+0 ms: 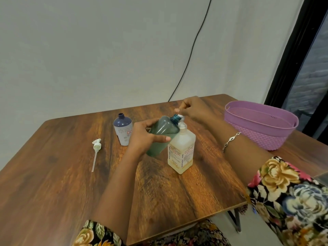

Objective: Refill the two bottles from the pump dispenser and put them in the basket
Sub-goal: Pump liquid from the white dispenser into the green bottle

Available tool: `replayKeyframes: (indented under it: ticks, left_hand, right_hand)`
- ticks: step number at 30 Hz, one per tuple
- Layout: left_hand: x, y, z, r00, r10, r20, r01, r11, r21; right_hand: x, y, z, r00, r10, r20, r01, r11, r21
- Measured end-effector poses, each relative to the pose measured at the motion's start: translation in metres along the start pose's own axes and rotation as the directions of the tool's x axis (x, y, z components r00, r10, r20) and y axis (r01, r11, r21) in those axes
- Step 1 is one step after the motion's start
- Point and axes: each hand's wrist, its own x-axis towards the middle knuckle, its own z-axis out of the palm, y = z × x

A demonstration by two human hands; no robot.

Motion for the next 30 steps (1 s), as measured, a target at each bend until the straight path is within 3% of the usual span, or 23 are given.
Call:
replayKeyframes:
  ticks: [15, 30]
  left_hand:
    - [0.003, -0.002, -0.001, 1.000, 0.014, -0.003, -0.014, 1.000, 0.006]
    - [0.004, -0.003, -0.002, 1.000, 0.008, -0.016, -0.007, 1.000, 0.018]
  right_hand:
    - [-0.002, 0.007, 0.005, 0.996, -0.009, -0.089, 0.013, 0.999, 0.035]
    - [0.000, 0.006, 0.004, 0.998, -0.017, -0.058, 0.016, 1.000, -0.019]
